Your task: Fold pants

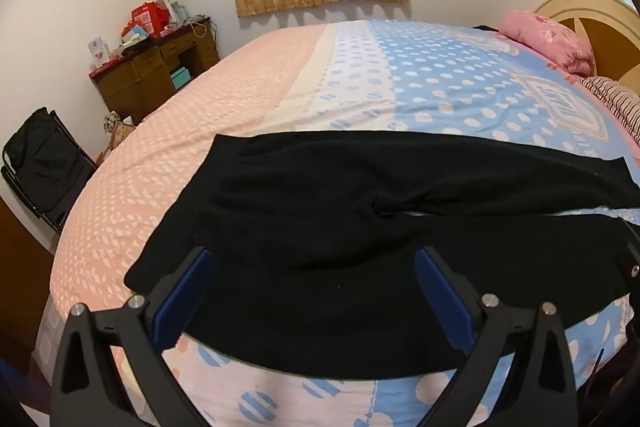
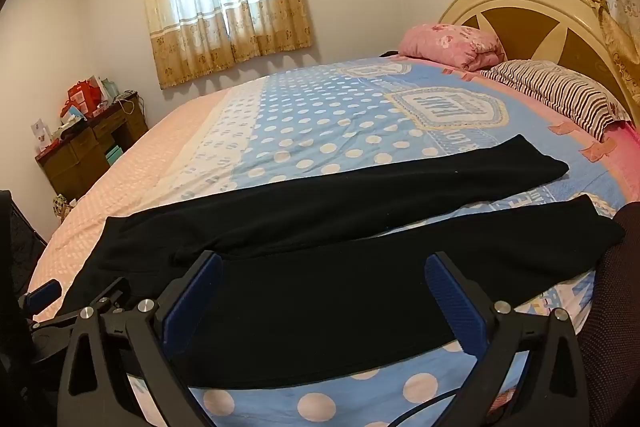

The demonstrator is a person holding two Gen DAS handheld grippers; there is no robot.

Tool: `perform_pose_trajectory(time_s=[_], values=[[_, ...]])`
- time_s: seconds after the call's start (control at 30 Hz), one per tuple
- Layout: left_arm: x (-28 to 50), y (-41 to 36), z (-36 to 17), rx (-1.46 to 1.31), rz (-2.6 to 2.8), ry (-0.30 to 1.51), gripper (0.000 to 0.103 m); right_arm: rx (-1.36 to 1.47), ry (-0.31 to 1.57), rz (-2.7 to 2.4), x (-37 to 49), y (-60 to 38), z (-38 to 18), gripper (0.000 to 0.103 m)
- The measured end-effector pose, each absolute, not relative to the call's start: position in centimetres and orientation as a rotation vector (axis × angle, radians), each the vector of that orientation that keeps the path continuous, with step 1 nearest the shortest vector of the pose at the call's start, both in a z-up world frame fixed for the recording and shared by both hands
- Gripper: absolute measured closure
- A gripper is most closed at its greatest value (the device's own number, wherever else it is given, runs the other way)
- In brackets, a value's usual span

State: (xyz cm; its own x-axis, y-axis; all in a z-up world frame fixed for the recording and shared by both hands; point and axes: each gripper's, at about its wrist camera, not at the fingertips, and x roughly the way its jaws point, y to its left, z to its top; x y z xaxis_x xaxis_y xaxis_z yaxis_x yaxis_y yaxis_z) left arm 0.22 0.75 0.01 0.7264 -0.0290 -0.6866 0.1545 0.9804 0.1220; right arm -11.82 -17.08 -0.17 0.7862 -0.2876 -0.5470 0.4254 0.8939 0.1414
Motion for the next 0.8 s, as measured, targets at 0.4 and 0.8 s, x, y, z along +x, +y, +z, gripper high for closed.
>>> perform_pose_trajectory(time_s=[0.4, 0.8], values=[[0.03, 0.99, -0.03, 0.173, -0.106, 0.75, 0.001, 0.26, 0.556, -0.39, -11.64, -16.69, -0.37, 0.001], [-0.04, 0.82, -0.03, 0.173, -0.107, 0.753, 0.001, 0.26, 0.553, -0.39, -11.73, -16.72, -0.4, 0.001]])
